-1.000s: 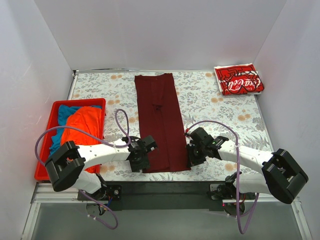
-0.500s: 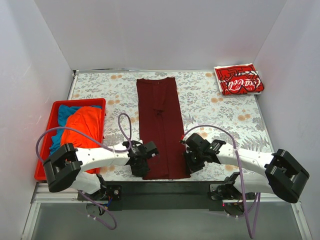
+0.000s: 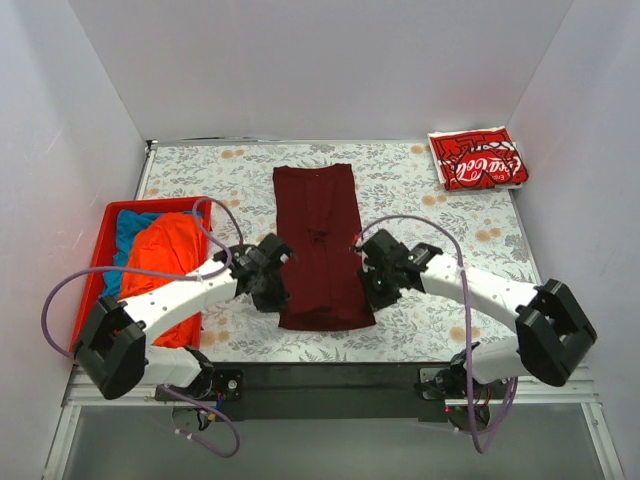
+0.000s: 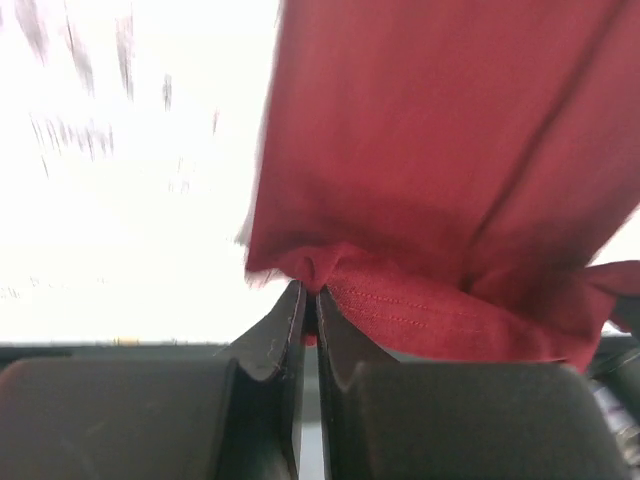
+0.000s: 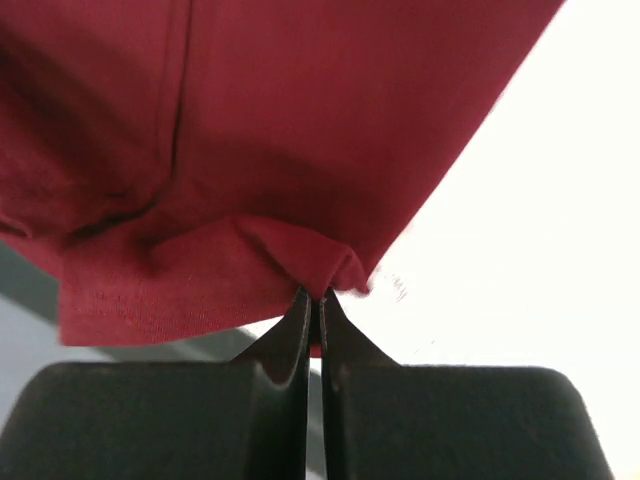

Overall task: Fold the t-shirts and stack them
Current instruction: Fold the tshirt

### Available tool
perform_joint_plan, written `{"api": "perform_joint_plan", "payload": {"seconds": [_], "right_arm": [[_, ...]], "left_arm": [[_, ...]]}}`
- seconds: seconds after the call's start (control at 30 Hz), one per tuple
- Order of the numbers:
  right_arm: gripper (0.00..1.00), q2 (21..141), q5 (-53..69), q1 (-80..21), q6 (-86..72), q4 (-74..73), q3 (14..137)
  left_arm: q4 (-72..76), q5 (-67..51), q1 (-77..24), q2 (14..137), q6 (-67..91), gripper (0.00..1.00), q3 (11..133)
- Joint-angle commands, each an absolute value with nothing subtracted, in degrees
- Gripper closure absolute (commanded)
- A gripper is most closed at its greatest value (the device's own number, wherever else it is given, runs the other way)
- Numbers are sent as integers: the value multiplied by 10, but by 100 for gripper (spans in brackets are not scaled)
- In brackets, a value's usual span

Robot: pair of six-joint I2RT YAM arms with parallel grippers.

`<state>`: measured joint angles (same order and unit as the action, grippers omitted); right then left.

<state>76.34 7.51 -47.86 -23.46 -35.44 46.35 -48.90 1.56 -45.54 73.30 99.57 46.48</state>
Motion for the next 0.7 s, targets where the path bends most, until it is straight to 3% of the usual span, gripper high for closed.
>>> {"api": "perform_joint_plan", "payload": {"seconds": [0.0,0.27,0.67], "right_arm": [[99,814,35,-423,-167,-353,556],[99,904,29,-335,-109,-348,691],[99,1012,58,-283,-89,-341,790]], "left_arm": [[-458,54,-389,767,890,100,539],[-397,126,-316,872,812,100,649],[-337,126,-261,973,743,100,728]]}}
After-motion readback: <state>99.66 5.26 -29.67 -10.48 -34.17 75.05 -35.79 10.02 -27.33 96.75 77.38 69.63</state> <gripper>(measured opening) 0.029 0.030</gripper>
